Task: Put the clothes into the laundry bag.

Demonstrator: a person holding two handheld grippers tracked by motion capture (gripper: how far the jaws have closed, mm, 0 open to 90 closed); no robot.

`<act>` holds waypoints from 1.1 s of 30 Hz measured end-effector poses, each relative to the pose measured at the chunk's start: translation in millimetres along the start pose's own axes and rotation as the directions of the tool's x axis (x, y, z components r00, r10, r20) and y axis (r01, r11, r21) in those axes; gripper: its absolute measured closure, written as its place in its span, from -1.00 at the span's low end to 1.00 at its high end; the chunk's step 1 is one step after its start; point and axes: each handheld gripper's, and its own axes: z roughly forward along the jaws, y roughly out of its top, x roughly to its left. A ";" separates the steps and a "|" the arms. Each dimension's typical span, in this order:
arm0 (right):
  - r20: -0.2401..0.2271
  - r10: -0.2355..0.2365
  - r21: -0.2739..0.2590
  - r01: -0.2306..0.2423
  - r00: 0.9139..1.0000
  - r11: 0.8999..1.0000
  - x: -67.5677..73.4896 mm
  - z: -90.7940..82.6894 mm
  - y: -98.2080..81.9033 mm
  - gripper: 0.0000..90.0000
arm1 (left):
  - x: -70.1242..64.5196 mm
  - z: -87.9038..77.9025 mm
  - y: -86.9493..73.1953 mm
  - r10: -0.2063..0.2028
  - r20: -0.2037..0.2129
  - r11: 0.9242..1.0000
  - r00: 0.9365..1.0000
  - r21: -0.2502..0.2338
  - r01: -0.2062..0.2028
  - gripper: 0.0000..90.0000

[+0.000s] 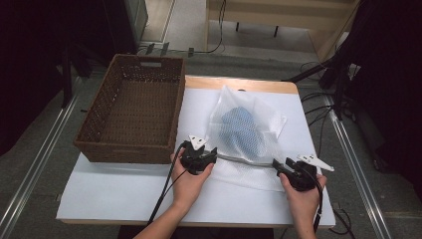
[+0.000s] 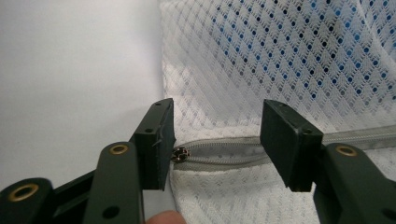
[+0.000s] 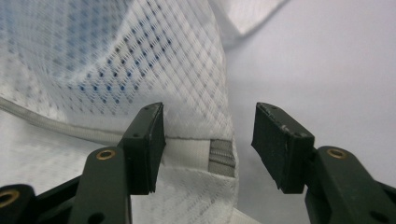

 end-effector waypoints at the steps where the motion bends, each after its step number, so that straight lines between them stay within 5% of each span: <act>1: 0.004 0.007 0.024 -0.007 1.000 1.000 -0.2 2.4 0.4 -0.04 | 0.8 0.6 0.2 -0.013 0.001 1.000 1.000 0.004 0.013 -0.01; 6: 0.025 -0.035 0.059 0.033 0.999 0.998 3.5 5.8 1.0 0.30 | -0.1 2.6 1.0 -0.008 -0.013 1.000 1.000 0.028 0.009 0.12; 11: 0.011 -0.082 0.074 0.081 0.997 0.994 5.3 3.8 -0.4 0.78 | -1.4 1.9 0.1 0.018 0.006 0.999 1.000 0.051 -0.018 0.80; 14: 0.005 -0.077 0.076 0.076 0.997 0.994 1.6 1.8 -0.2 0.86 | 1.2 -1.2 -1.5 0.023 0.043 0.998 0.999 0.057 -0.025 1.00; 18: 0.059 -0.057 0.050 0.054 0.997 0.997 -10.9 -3.6 0.8 0.90 | 4.5 -9.2 -7.1 0.017 0.075 0.998 0.997 0.056 -0.021 1.00; 20: 0.047 -0.036 0.034 0.034 0.998 0.999 -18.1 -6.9 1.9 0.90 | 4.5 -14.0 -10.4 0.029 0.094 0.998 0.995 0.058 -0.034 1.00; 22: 0.080 -0.054 0.031 0.052 0.995 0.998 -18.3 -8.0 2.3 0.91 | 5.5 -19.6 -13.8 0.035 0.081 0.998 0.996 0.058 -0.040 1.00; 23: 0.100 -0.067 0.026 0.065 0.993 0.998 -18.3 -8.2 2.2 0.91 | 9.1 -21.7 -16.1 0.009 0.114 0.998 0.993 0.061 -0.016 1.00; 26: -0.005 -0.048 0.005 0.048 0.999 0.999 -22.9 -11.5 2.6 0.81 | 14.6 -27.3 -18.6 -0.013 0.142 0.998 0.990 0.060 0.004 1.00; 28: -0.085 -0.079 -0.008 0.079 0.993 0.997 -23.5 -13.3 3.1 0.67 | 16.7 -29.8 -19.8 -0.023 0.162 0.999 0.986 0.046 0.015 0.87; 33: -0.083 -0.071 -0.051 0.067 0.994 0.996 -22.2 -18.6 4.5 0.31 | 14.9 -34.4 -20.8 -0.005 0.157 1.000 0.988 -0.004 0.006 0.53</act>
